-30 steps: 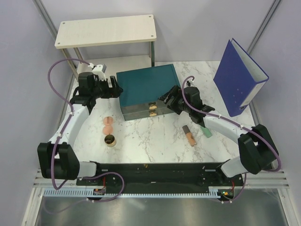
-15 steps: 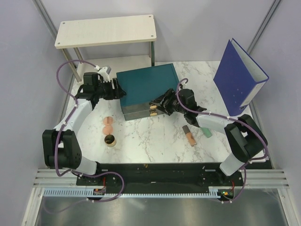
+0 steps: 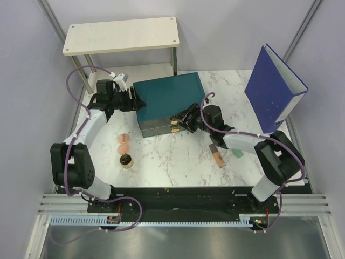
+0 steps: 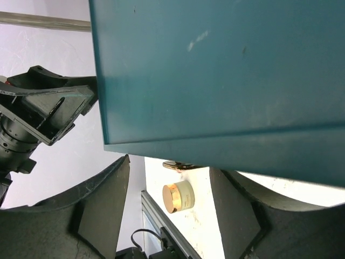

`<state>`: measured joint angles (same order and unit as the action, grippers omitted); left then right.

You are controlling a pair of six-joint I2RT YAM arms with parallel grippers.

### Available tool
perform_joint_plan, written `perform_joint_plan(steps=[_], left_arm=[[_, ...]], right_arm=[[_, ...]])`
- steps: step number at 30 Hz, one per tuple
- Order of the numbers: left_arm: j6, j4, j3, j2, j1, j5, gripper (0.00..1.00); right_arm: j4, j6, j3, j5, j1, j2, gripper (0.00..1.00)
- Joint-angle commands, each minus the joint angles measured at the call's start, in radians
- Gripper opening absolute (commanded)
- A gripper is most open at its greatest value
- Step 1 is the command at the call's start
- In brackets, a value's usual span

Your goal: Organize the makeup

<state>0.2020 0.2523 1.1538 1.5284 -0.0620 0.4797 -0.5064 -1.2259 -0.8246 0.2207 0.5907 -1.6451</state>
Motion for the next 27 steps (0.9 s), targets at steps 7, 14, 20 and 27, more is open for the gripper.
perform_joint_plan(steps=[7, 14, 20, 27], left_arm=[[0.017, 0.013, 0.049, 0.026, 0.001, 0.037, 0.68], [0.002, 0.021, 0.060, 0.035, -0.001, 0.043, 0.68], [-0.003, 0.030, 0.069, 0.039, -0.002, 0.045, 0.70], [-0.012, 0.045, 0.067, 0.039, -0.002, 0.040, 0.71]], right_arm=[[-0.003, -0.119, 0.074, -0.058, 0.066, 0.100, 0.68], [-0.104, -0.193, 0.163, -0.138, 0.080, 0.108, 0.56], [-0.227, -0.273, 0.183, -0.182, 0.080, 0.030, 0.51], [-0.297, -0.293, 0.117, -0.156, 0.080, -0.065, 0.55]])
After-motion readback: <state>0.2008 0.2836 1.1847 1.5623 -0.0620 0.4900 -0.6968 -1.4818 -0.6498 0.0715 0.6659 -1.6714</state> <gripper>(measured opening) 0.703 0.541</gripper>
